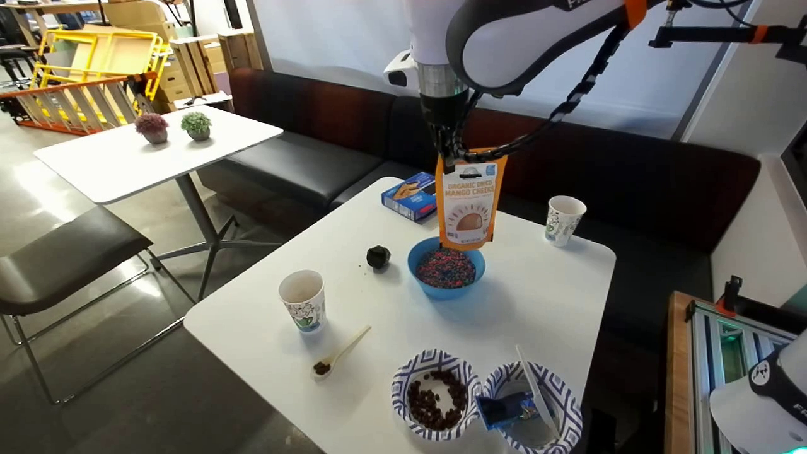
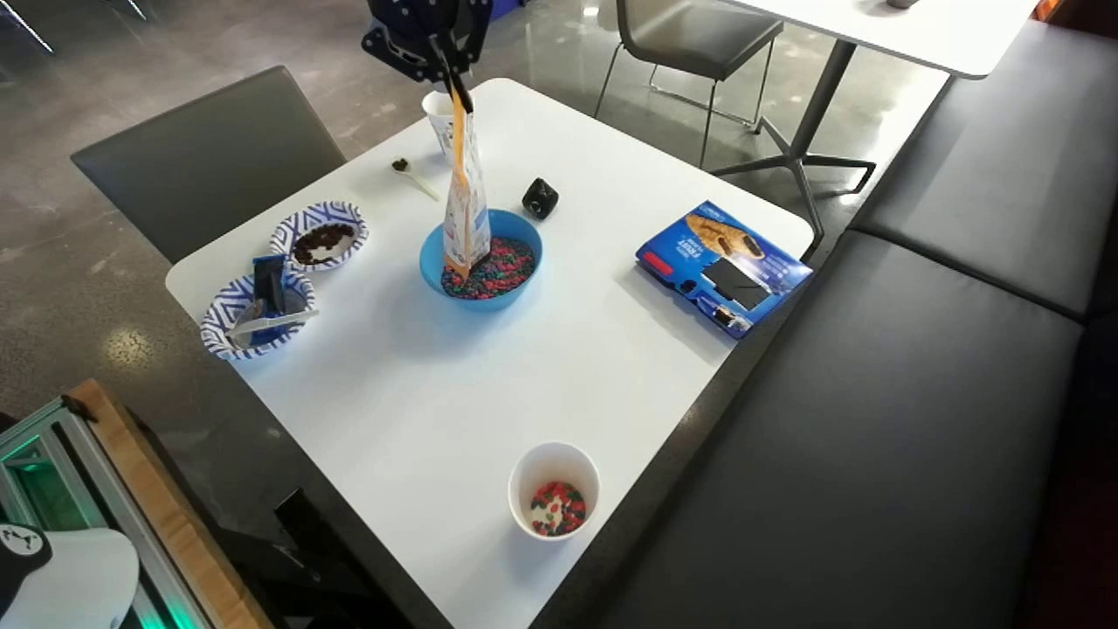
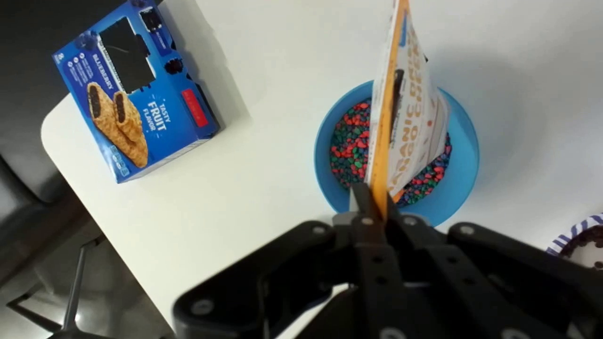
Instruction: Move the white packet to the left
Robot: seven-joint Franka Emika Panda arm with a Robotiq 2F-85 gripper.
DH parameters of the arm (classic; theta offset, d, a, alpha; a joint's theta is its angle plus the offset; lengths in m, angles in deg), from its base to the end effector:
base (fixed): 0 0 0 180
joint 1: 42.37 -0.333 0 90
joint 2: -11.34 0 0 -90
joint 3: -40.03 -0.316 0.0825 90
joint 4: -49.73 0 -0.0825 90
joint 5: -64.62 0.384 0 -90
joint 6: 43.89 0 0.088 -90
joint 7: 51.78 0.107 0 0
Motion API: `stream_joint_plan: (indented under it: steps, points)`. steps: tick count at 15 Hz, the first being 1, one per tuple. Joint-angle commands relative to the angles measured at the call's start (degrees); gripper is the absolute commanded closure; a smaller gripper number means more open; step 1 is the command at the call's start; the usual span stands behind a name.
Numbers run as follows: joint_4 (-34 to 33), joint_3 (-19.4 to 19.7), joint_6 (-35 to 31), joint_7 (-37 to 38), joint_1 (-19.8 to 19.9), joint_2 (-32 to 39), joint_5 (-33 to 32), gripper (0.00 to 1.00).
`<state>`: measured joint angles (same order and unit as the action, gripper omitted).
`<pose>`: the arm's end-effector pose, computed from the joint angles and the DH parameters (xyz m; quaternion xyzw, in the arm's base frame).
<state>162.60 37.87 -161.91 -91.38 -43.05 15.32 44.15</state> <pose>0.5760 0.0096 0.4405 0.8879 0.4325 -0.0397 0.1516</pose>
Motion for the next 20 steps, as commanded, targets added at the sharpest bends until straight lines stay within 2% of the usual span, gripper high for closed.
stream_joint_plan:
  steps: [1,5,8,17,20]
  points:
    - [-0.1,0.29,0.13,-0.07,0.07,0.03,0.03,0.97]
    - [-0.56,0.22,-1.29,0.02,-0.12,0.6,-1.57,0.99]
    - [-4.14,-0.87,-1.64,-3.02,-1.27,3.34,-3.09,0.99]
    - [-19.45,-4.27,-2.54,-16.13,-5.92,17.2,-10.9,0.99]
    - [-25.33,-4.77,-3.69,-22.57,-6.93,21.91,-11.24,0.99]
